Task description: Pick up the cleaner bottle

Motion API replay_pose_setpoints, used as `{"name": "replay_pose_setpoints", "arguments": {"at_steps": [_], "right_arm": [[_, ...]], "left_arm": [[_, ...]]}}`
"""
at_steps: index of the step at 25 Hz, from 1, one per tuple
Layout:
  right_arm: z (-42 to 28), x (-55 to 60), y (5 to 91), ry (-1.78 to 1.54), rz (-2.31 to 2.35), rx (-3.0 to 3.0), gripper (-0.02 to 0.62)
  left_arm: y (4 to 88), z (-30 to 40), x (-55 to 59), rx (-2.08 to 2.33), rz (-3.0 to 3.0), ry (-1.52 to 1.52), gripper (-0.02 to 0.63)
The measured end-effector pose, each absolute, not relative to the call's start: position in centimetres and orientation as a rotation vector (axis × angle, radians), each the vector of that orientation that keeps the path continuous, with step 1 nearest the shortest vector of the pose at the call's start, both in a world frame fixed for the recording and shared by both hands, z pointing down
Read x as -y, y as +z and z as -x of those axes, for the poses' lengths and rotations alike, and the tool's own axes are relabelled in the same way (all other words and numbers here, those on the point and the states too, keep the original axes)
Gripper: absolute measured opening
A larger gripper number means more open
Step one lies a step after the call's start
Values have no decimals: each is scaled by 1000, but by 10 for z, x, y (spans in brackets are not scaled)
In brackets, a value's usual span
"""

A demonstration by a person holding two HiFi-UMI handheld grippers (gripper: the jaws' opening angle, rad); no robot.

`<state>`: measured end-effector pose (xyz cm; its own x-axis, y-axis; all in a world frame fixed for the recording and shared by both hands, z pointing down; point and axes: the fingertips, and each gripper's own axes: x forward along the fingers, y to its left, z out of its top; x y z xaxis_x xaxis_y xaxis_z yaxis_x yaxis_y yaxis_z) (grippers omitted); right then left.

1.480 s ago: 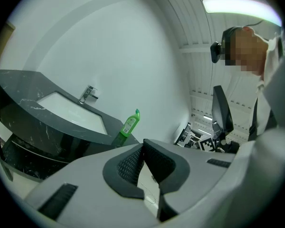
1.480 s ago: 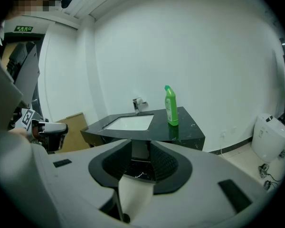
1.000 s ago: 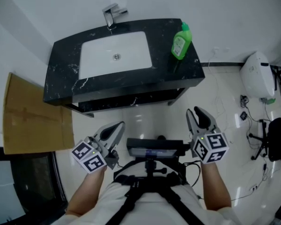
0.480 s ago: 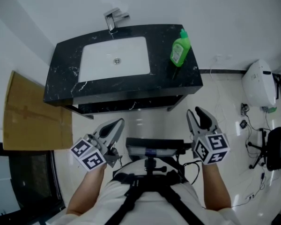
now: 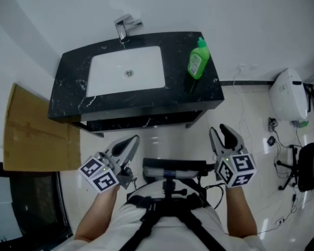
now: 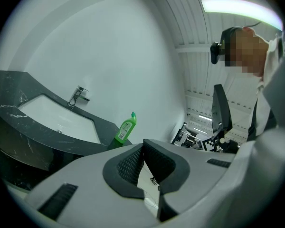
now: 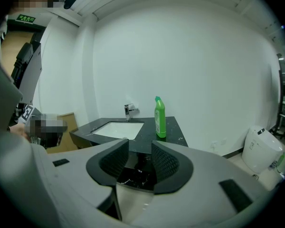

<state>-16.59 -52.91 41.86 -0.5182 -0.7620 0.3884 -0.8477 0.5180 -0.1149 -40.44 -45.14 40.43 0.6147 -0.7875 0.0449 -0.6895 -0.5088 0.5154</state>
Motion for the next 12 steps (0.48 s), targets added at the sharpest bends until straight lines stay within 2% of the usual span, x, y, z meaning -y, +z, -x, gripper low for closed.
{"name": "replay_pose_setpoints", "arguments": {"at_steps": [12], "right_arm": [[151,541,421,417,-1288,2496,163]], "left_arm": [[409,375,463,1200,-2327,-261,-6]]}}
